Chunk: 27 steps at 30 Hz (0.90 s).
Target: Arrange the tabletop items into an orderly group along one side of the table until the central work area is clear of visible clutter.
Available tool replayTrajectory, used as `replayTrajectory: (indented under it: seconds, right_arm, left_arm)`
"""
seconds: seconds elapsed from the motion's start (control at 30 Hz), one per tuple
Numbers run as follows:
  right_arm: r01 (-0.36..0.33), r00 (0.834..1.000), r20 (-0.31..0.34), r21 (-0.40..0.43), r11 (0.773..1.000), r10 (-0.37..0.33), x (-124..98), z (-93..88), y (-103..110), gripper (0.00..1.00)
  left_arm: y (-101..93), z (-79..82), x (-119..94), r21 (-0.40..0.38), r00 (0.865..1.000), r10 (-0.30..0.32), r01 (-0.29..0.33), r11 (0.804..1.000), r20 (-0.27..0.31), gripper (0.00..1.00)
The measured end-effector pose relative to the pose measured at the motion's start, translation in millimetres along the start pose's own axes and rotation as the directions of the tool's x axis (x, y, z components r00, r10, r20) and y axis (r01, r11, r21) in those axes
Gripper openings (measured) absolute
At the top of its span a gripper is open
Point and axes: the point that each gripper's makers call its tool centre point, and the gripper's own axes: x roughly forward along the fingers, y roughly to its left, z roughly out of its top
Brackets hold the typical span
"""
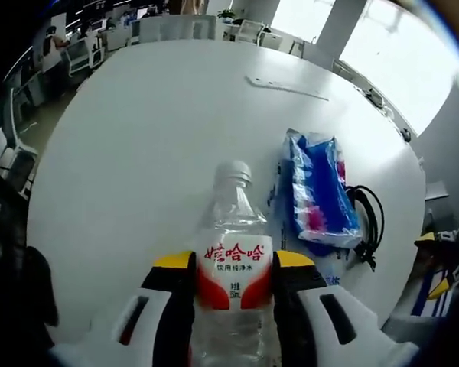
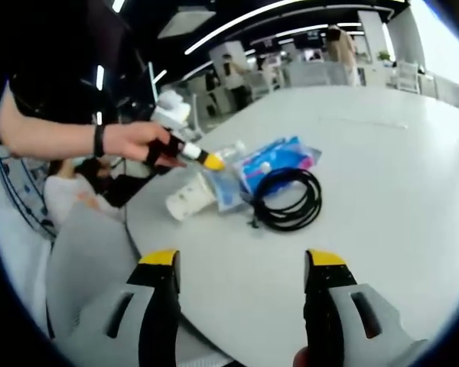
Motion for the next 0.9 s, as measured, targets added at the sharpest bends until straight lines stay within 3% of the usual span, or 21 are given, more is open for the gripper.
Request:
replayTrajectory:
  seconds: [0.5,0.9]
  right_arm:
    - [-0.012,1.0,-0.002,-0.006,1.0,0.012,3,-0.6,5,0.64]
    - [-0.034,0.999,-0.007,-0.018,0.999,0.034,7,1.5,9,0.64]
  left_arm:
    - [24.4,25.5,-26,-0.003,0.985,0.088,-0.089,0.996,0.146,0.38]
    - [25.9,23.3,-42,-0.004,0.976,0.112,-0.113,0.994,0.189,0.38]
